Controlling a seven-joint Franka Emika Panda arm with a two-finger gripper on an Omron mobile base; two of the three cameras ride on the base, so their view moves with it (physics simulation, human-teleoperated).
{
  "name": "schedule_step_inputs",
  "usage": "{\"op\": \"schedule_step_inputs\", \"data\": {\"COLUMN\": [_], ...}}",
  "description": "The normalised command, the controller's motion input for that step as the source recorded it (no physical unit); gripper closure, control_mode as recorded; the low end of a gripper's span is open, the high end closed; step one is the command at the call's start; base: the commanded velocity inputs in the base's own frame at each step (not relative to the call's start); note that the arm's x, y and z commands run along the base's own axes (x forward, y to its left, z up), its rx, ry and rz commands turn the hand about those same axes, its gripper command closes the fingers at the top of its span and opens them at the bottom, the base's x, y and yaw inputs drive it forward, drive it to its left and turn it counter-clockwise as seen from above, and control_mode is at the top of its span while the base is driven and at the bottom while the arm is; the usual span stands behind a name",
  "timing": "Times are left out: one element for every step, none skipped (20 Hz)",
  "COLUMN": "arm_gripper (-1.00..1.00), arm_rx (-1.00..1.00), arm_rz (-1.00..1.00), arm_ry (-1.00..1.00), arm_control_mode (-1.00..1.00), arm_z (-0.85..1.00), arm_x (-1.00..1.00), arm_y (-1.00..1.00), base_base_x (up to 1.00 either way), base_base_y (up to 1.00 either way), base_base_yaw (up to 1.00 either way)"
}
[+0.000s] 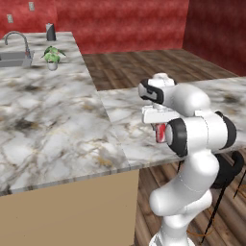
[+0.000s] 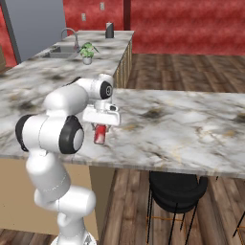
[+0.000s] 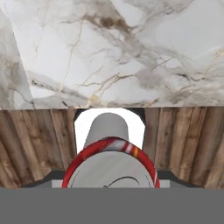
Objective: Four empty soda cans are scattered around the kitchen. Gather all the cans and cluster them next to the stove for recycling.
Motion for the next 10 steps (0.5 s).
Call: {"op": "schedule_step_inputs", "data": {"arm_gripper": [1.00, 1.00, 1.00, 1.00, 1.00, 1.00, 1.00, 1.00, 1.00, 1.00], "arm_rx": [0.00, 0.00, 0.00, 0.00, 0.00, 0.00, 0.00, 0.00, -0.01, -0.03], "arm_rz": [0.00, 0.00, 0.00, 0.00, 0.00, 0.00, 0.00, 0.00, -0.01, -0.02], "arm_ry": [0.17, 0.14, 0.00, 0.00, 0.00, -0.02, -0.06, -0.12, -0.19, -0.28], "arm_control_mode": [-1.00, -1.00, -1.00, -1.00, -1.00, -1.00, -1.00, -1.00, -1.00, -1.00], "arm_z": [0.09, 0.06, 0.01, 0.00, 0.00, 0.00, 0.00, 0.00, 0.00, 0.01], "arm_x": [-0.17, -0.18, -0.26, -0.29, -0.32, -0.33, -0.34, -0.34, -0.34, -0.32], "arm_y": [0.09, 0.09, 0.10, 0.11, 0.11, 0.10, 0.08, 0.06, 0.06, 0.03], "base_base_x": [0.00, 0.00, 0.00, 0.00, 0.00, 0.00, 0.00, 0.00, 0.00, 0.00], "base_base_y": [0.00, 0.00, 0.00, 0.00, 0.00, 0.00, 0.00, 0.00, 0.00, 0.00], "base_base_yaw": [0.00, 0.00, 0.00, 0.00, 0.00, 0.00, 0.00, 0.00, 0.00, 0.00]}}
